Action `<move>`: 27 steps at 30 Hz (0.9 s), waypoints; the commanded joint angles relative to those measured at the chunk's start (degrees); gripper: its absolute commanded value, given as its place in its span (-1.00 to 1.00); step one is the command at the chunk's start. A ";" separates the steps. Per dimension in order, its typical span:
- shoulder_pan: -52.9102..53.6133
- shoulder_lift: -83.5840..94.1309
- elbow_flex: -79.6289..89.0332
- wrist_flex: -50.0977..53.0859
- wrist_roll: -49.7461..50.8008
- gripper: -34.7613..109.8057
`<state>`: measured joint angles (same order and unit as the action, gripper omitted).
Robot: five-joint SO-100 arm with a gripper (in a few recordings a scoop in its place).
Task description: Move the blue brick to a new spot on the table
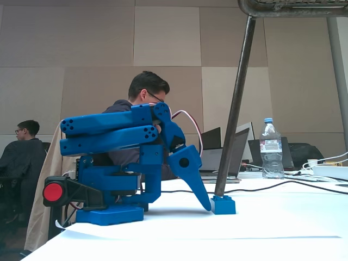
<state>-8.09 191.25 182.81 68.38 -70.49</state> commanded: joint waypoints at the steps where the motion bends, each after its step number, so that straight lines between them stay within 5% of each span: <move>1: -0.26 -0.18 1.76 0.62 -0.26 -0.52; 13: 2.20 -0.70 -0.88 1.93 -1.41 -0.52; 27: -1.05 -34.10 -35.60 7.12 -1.58 -0.46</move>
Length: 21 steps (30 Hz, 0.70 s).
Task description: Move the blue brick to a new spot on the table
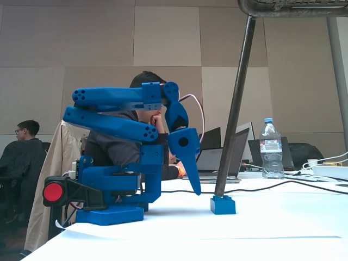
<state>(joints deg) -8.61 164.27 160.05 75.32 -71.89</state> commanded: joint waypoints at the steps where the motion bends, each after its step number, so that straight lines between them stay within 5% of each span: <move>1: -0.09 -10.02 -15.38 0.00 -1.23 -0.44; 12: 6.86 -28.48 -22.85 -7.65 -17.40 -0.19; 21: 4.66 -37.44 -19.42 -14.94 -14.33 -0.17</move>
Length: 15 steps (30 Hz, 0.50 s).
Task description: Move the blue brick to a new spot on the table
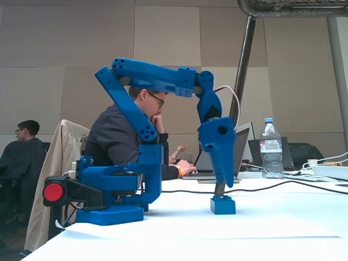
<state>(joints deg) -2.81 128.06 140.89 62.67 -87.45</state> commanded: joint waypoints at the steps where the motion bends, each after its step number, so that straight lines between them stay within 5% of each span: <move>1: -1.41 -2.20 0.00 -2.90 1.93 -0.17; 15: -4.66 -12.74 4.13 -9.40 6.86 -0.19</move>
<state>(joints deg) -6.86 115.93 145.02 54.84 -80.60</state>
